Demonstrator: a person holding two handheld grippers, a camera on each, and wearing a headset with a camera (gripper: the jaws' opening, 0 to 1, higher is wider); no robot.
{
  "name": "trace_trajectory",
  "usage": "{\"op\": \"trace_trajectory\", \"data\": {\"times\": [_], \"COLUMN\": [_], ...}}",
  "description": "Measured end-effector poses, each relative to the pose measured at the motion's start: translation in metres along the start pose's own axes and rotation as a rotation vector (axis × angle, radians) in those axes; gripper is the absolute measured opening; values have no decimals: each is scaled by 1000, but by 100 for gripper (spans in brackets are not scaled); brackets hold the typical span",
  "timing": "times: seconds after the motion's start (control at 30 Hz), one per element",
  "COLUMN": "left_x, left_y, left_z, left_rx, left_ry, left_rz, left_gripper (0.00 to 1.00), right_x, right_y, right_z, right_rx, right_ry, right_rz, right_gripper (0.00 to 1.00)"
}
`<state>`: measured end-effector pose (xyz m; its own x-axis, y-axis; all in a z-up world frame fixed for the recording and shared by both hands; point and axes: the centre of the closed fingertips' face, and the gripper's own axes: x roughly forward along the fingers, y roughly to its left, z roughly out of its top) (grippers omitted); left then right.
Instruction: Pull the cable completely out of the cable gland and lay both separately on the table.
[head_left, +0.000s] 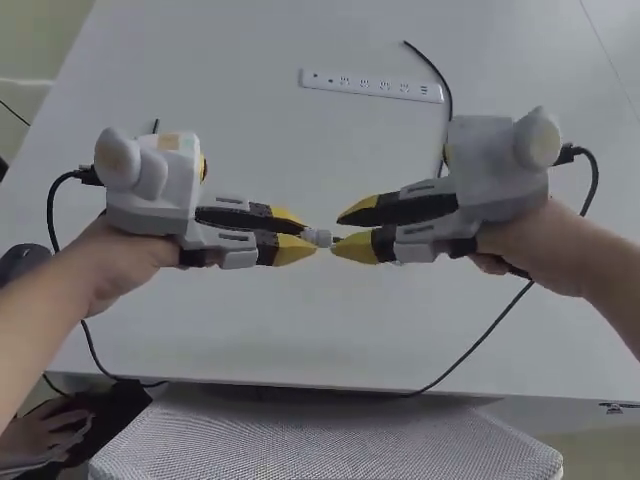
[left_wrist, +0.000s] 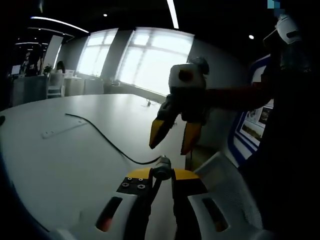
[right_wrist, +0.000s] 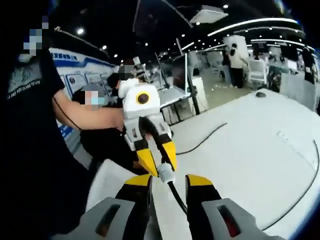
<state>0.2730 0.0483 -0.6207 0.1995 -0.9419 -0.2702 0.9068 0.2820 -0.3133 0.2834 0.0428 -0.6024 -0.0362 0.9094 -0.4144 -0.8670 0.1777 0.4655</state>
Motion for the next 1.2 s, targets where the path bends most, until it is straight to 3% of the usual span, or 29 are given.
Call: {"op": "trace_trajectory", "data": {"times": [0.03, 0.1, 0.2, 0.4, 0.57, 0.67, 0.73, 0.9, 1.07, 1.2], "left_x": [1, 2, 3, 4, 4, 6, 6, 7, 7, 5], "left_y": [-2, -3, -6, -9, -10, -12, -12, -13, -14, -12], "left_z": [0, 0, -1, 0, 4, 4, 4, 4, 2, 0], "left_rx": [14, 32, 50, 90, 107, 119, 118, 128, 126, 114], "left_ry": [4, 8, 15, 17, 8, 11, 16, 21, 27, 29], "left_rz": [-3, -7, -14, -23, -30, -36, -38, -40, -47, -40], "left_gripper": [15, 15, 15, 15, 15, 15, 15, 15, 15, 15], "right_x": [0, 1, 2, 6, 10, 11, 10, 10, 12, 14], "right_y": [3, -1, 2, 7, 14, 13, 14, 15, 20, 19], "right_z": [-4, -7, -15, -16, -23, -20, -20, -22, -27, -25], "right_rx": [115, 186, 323, 463, 479, 492, 529, 534, 485, 370], "right_ry": [16, 23, 54, 44, 91, 73, 83, 109, 142, 130], "right_rz": [61, 97, 192, 277, 317, 329, 349, 362, 377, 354], "right_gripper": [29, 29, 25, 22, 19, 14, 12, 11, 9, 8]}}
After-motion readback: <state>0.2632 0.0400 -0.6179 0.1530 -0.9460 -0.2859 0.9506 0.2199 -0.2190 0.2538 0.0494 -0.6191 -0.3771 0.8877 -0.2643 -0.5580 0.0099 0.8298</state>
